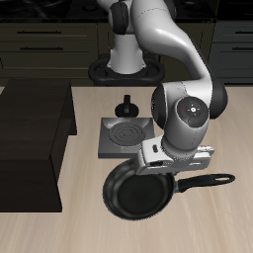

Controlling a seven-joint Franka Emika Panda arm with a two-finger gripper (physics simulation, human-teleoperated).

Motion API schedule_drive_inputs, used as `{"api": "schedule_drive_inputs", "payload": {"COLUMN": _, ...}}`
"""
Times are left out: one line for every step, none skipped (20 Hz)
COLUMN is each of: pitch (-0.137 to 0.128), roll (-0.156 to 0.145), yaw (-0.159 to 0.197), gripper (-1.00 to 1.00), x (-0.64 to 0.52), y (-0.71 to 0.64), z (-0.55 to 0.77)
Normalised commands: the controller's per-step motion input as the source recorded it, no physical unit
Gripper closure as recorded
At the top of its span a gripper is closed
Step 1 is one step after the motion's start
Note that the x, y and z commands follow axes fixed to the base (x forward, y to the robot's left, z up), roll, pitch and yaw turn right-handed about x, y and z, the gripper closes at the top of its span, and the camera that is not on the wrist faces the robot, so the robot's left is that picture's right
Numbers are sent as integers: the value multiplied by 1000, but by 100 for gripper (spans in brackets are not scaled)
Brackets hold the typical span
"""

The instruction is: Place the frypan on the flat stove and turn on the stove

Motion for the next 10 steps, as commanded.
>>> {"api": "schedule_drive_inputs", "payload": {"pitch": -64, "roll": -24, "yaw": 48, "gripper": 100, "x": -28, "y": -18, "z": 524}}
{"api": "schedule_drive_inputs", "payload": {"pitch": -85, "roll": 4, "yaw": 51, "gripper": 100, "x": -20, "y": 38, "z": 642}}
{"api": "schedule_drive_inputs", "payload": {"pitch": -48, "roll": 10, "yaw": -27, "gripper": 100, "x": -123, "y": -78, "z": 646}}
{"api": "schedule_drive_inputs", "payload": {"pitch": -51, "roll": 0, "yaw": -42, "gripper": 100, "x": -74, "y": -25, "z": 656}}
{"api": "schedule_drive_inputs", "payload": {"pitch": -39, "roll": -17, "yaw": 15, "gripper": 100, "x": -127, "y": -61, "z": 566}}
{"api": "schedule_drive_inputs", "payload": {"pitch": -48, "roll": 18, "yaw": 12, "gripper": 100, "x": -154, "y": -69, "z": 426}}
{"api": "schedule_drive_inputs", "payload": {"pitch": -43, "roll": 4, "yaw": 21, "gripper": 100, "x": -121, "y": -65, "z": 459}}
{"api": "schedule_drive_inputs", "payload": {"pitch": -9, "roll": 32, "yaw": 22, "gripper": 100, "x": -83, "y": -50, "z": 395}}
{"api": "schedule_drive_inputs", "payload": {"pitch": -21, "roll": -16, "yaw": 2, "gripper": 100, "x": -154, "y": -137, "z": 530}}
{"api": "schedule_drive_inputs", "payload": {"pitch": -48, "roll": -18, "yaw": 4, "gripper": 100, "x": -114, "y": -134, "z": 380}}
